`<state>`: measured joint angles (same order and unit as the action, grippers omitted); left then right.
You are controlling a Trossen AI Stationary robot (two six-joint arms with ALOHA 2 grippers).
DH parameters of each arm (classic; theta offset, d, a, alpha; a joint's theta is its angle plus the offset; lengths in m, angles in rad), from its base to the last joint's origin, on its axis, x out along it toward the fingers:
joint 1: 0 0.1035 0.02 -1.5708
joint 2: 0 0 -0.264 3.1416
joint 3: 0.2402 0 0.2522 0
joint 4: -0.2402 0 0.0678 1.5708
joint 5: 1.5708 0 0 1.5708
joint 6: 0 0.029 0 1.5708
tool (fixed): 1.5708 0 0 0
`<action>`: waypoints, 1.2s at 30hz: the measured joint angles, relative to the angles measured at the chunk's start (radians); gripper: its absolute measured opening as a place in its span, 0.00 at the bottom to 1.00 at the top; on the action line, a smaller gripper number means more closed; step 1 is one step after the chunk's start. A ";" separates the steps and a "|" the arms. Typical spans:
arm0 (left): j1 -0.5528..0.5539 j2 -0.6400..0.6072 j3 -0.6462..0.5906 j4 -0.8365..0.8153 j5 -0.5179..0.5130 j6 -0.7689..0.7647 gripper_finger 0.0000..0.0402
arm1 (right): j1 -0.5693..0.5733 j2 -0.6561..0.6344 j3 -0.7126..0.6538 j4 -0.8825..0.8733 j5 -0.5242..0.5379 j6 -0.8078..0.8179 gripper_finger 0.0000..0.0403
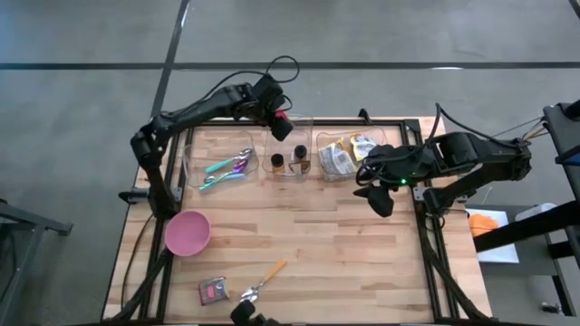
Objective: Pick & Place Food Item
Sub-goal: Put the right red seasoning can into the middle transparent bin
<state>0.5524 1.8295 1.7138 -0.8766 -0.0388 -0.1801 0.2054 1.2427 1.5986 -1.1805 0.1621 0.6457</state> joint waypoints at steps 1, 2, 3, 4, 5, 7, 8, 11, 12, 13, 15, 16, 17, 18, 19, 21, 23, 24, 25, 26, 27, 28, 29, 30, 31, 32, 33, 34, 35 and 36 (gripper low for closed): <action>0.005 0.010 0.000 -0.009 0.000 -0.001 0.54 | 0.000 0.000 0.000 0.000 0.004 -0.010 0.57; 0.009 0.019 0.000 -0.011 -0.002 -0.001 0.54 | 0.000 0.000 0.000 0.001 0.008 -0.017 0.57; 0.012 0.026 0.000 -0.011 -0.002 -0.002 0.54 | 0.000 0.000 0.000 0.000 0.018 -0.019 0.57; 0.013 0.033 0.000 -0.014 -0.001 -0.001 0.54 | 0.000 0.000 0.000 0.001 0.022 -0.021 0.57; 0.013 0.043 0.000 -0.016 0.000 -0.001 0.54 | 0.000 0.000 0.000 0.001 0.022 -0.022 0.57; 0.016 0.061 0.000 -0.016 0.003 -0.001 0.54 | 0.000 0.000 0.000 0.000 0.024 -0.024 0.57; 0.016 0.071 0.000 -0.018 0.005 0.000 0.54 | 0.000 0.000 0.000 0.000 0.024 -0.025 0.57; 0.017 0.101 0.002 -0.027 0.005 0.017 0.54 | 0.000 0.000 0.000 0.000 0.024 -0.024 0.57; 0.017 0.109 0.001 -0.033 0.005 0.019 0.54 | 0.000 0.000 0.000 0.000 0.024 -0.024 0.57; 0.017 0.115 0.001 -0.034 0.005 0.019 0.54 | 0.000 0.000 0.000 -0.001 0.024 -0.023 0.57; 0.017 0.126 0.001 -0.036 0.006 0.022 0.54 | 0.000 0.000 0.000 -0.002 0.024 -0.021 0.57; 0.017 0.131 0.001 -0.039 0.006 0.028 0.54 | 0.000 0.000 0.000 -0.002 0.024 -0.021 0.57; 0.017 0.138 0.001 -0.040 0.005 0.038 0.54 | 0.000 0.000 0.000 -0.002 0.024 -0.020 0.57; 0.017 0.143 0.001 -0.040 0.005 0.047 0.54 | 0.000 0.001 0.000 -0.002 0.024 -0.020 0.57; 0.017 0.149 0.001 -0.042 0.005 0.051 0.54 | 0.000 0.001 0.000 -0.002 0.023 -0.016 0.57; 0.016 0.162 0.001 -0.043 0.005 0.056 0.54 | 0.000 0.001 0.000 -0.002 0.024 -0.015 0.57; 0.015 0.175 0.001 -0.050 0.009 0.057 0.54 | 0.000 0.001 0.000 -0.002 0.024 -0.015 0.57; 0.014 0.181 -0.001 -0.052 0.011 0.059 0.54 | 0.000 0.001 -0.001 -0.002 0.024 -0.014 0.57; 0.012 0.187 -0.001 -0.052 0.012 0.062 0.54 | 0.000 0.001 -0.002 -0.002 0.024 -0.014 0.57; 0.010 0.192 -0.001 -0.052 0.013 0.070 0.54 | 0.000 0.001 -0.004 -0.002 0.024 -0.013 0.57; 0.009 0.196 -0.001 -0.052 0.013 0.074 0.54 | 0.000 0.001 -0.006 -0.001 0.024 -0.012 0.57; 0.008 0.200 -0.001 -0.052 0.015 0.078 0.54 | 0.000 0.001 -0.009 -0.001 0.023 -0.011 0.57; 0.007 0.204 -0.001 -0.051 0.016 0.079 0.54 | 0.000 0.001 -0.012 -0.001 0.024 -0.010 0.57; 0.007 0.210 -0.001 -0.051 0.017 0.079 0.54 | 0.000 0.001 -0.017 0.000 0.024 -0.010 0.57; 0.006 0.216 -0.001 -0.051 0.017 0.079 0.54 | 0.000 0.001 -0.022 0.002 0.024 -0.009 0.57; 0.006 0.223 -0.001 -0.051 0.022 0.079 0.54 | 0.000 0.001 -0.029 0.004 0.024 -0.005 0.57; 0.006 0.230 -0.001 -0.052 0.026 0.079 0.54 | 0.000 0.002 -0.036 0.005 0.024 0.001 0.57; 0.006 0.235 -0.001 -0.052 0.030 0.079 0.54 | 0.000 0.002 -0.043 0.005 0.023 0.008 0.57; 0.006 0.241 -0.001 -0.052 0.032 0.079 0.54 | 0.000 0.002 -0.051 0.006 0.023 0.015 0.57; 0.006 0.245 -0.001 -0.054 0.032 0.079 0.54 | 0.000 0.002 -0.058 0.005 0.023 0.024 0.57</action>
<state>0.5579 2.0749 1.7126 -0.9310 -0.0064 -0.1009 0.2054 1.2446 1.5403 -1.1753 0.1856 0.6699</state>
